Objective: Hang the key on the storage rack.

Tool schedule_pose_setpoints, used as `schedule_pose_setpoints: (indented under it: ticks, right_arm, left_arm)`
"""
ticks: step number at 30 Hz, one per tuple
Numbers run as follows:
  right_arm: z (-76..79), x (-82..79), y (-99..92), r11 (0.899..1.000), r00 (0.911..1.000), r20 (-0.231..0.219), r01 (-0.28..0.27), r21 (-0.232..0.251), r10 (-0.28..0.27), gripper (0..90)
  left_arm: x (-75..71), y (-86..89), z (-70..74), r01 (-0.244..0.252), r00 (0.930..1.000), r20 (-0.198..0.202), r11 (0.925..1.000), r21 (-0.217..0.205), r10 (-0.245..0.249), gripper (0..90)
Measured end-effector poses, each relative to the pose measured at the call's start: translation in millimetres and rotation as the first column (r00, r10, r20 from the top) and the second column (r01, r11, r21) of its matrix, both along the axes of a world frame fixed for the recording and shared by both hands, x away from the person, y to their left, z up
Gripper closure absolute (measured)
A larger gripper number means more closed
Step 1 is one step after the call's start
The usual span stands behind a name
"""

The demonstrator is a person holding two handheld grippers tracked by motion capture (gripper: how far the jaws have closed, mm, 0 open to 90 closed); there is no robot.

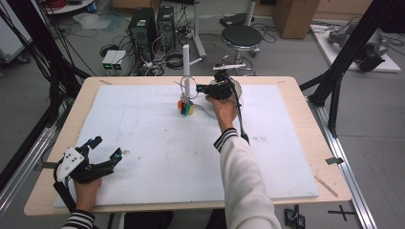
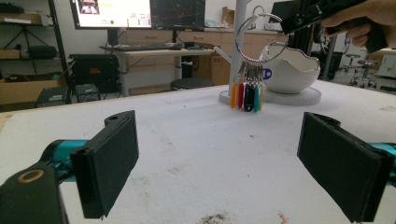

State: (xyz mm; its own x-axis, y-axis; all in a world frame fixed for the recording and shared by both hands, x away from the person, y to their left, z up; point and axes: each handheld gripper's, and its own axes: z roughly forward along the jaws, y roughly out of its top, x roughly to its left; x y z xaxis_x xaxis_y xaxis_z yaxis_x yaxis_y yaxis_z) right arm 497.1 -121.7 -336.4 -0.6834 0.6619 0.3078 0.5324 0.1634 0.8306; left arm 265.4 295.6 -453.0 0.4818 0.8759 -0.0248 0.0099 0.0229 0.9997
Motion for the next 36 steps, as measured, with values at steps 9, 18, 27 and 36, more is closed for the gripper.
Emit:
schedule_pose_setpoints:
  ticks: [9,18,27,36]
  right_arm:
    - [-2.5,0.6,3.1,0.999,0.9998,0.017,0.009,-0.043,-0.008,88.0]
    - [-5.3,-0.1,7.5,0.998,0.9989,0.045,0.020,-0.052,-0.017,84.4]
    - [0.0,-5.3,0.7,0.998,0.9970,0.074,0.025,-0.052,-0.021,78.8]
    - [6.4,-21.8,-13.7,0.995,0.9958,0.092,0.003,-0.099,0.006,33.9]
  left_arm:
    - [0.0,-0.3,-0.1,-0.001,1.0000,0.001,1.0000,-0.001,0.001,13.0]
    - [0.0,-0.2,0.0,-0.001,1.0000,0.001,1.0000,0.001,0.001,13.0]
    - [-0.2,-0.4,-0.1,-0.001,1.0000,0.002,1.0000,0.004,0.001,13.0]
    - [-0.2,-0.4,0.0,0.001,1.0000,0.004,1.0000,0.010,-0.001,13.0]
